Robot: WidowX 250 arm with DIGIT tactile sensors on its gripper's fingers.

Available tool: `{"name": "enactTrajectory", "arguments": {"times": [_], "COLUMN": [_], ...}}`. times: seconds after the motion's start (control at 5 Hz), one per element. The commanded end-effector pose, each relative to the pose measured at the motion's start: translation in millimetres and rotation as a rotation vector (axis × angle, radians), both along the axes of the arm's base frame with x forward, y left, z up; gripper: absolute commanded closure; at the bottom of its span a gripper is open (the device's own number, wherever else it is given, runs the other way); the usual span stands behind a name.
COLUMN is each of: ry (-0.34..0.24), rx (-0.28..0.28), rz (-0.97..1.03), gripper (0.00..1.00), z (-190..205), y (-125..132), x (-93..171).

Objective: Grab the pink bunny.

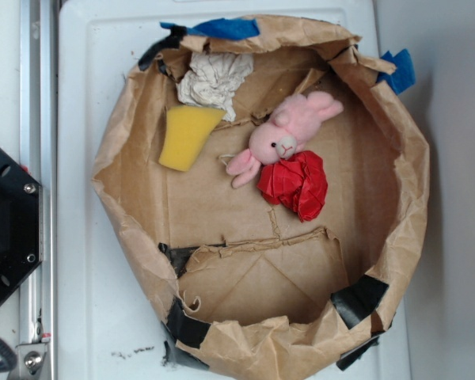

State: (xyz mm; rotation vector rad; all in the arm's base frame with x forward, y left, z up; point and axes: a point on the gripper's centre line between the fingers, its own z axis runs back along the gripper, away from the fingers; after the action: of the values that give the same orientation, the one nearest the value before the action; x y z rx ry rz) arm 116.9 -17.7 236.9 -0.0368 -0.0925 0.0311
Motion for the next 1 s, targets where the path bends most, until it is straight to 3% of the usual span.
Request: {"name": "enactTrajectory", "arguments": {"times": [0.0, 0.2, 0.4, 0.8], "ry": [0.0, -0.027, -0.044, -0.126], "rx": [0.0, -0.014, -0.036, -0.046], "rz": [0.0, 0.121, 0.223, 0.45], "gripper": [0.0, 0.0, 0.0, 0.0], "z": [0, 1, -7, -43], "y": [0, -4, 1, 18], "x": [0, 48, 79, 117]}}
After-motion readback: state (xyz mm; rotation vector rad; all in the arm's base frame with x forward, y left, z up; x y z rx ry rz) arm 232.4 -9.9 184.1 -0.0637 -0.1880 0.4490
